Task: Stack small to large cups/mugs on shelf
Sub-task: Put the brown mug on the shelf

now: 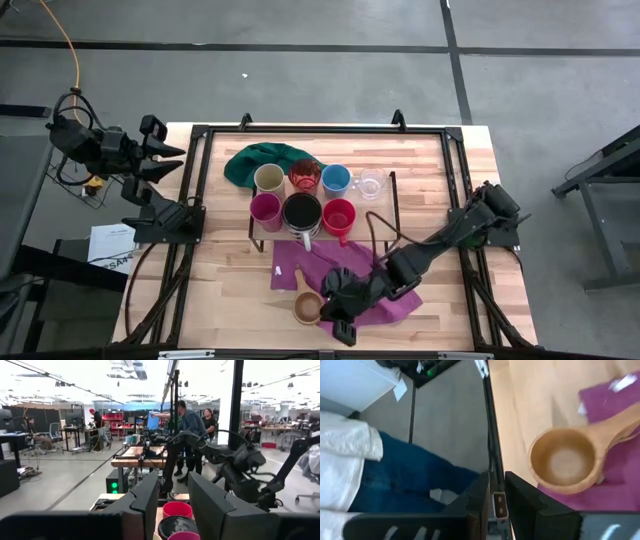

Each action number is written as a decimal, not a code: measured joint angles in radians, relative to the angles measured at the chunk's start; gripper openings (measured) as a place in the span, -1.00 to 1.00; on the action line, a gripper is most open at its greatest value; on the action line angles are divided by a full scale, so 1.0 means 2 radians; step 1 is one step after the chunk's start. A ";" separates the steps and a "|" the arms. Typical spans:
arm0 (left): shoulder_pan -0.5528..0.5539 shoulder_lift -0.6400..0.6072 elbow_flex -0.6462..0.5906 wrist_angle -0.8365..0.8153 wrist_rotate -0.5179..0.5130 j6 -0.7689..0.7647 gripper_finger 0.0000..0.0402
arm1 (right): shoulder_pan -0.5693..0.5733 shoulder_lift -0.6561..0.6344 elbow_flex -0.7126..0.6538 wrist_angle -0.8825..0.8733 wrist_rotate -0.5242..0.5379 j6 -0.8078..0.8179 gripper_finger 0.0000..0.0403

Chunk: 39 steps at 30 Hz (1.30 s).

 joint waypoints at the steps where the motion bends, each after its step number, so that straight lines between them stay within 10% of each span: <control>1: 0.000 -0.003 0.000 -0.003 0.000 -0.001 -0.53 | 0.000 0.005 0.000 0.000 -0.007 0.001 -0.74; 17: 0.000 -0.008 0.000 -0.032 0.014 -0.023 -0.53 | -0.008 0.033 0.000 -0.004 -0.054 0.007 -0.74; 29: 0.000 -0.008 0.000 -0.068 0.014 -0.071 -0.53 | -0.014 0.075 0.000 0.045 -0.190 -0.052 -0.74; 39: 0.000 -0.008 0.000 -0.098 0.020 -0.087 -0.53 | -0.032 0.075 0.000 0.050 -0.161 -0.067 -0.74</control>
